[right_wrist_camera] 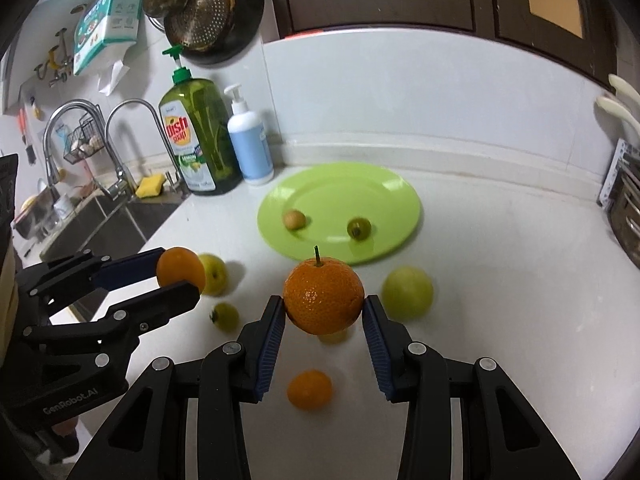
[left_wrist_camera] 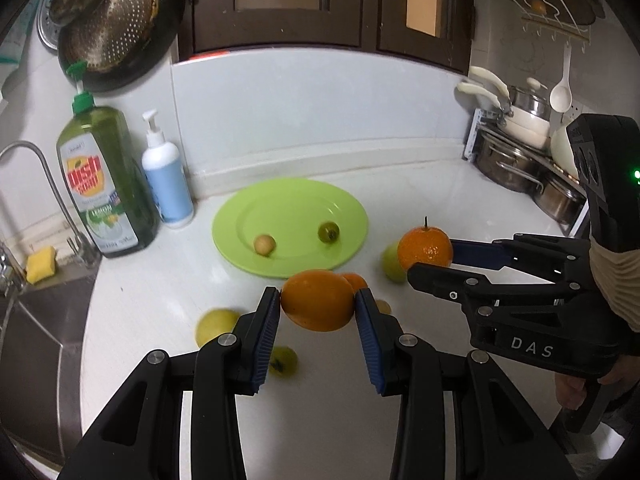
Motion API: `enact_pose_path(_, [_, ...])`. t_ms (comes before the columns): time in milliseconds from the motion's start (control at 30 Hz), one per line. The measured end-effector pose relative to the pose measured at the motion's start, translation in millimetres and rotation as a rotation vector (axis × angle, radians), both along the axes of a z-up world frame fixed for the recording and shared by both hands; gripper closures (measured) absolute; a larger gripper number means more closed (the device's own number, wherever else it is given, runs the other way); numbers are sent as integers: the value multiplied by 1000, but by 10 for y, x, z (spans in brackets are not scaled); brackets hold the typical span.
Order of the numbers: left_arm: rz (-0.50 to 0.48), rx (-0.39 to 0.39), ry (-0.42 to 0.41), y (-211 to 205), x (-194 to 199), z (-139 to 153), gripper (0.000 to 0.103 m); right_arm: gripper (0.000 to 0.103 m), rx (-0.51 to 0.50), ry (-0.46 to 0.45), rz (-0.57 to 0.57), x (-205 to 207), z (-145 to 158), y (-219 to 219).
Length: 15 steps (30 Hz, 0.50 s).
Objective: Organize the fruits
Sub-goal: 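Lift both citrus fruits onto the lime-green plate and open both grippers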
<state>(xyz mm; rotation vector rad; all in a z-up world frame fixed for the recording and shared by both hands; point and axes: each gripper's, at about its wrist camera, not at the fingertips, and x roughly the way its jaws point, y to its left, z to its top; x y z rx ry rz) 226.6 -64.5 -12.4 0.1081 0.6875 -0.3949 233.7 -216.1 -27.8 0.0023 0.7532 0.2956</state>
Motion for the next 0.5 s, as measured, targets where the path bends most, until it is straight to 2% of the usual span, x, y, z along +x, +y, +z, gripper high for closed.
enact_pose_path(167, [1,5,-38,73,170,122,65,62,-6,-44,-9,120,122,74])
enact_pose_path(500, [-4,12,-56,138,607,254,65,62,-15,-87,-13,508,304,168])
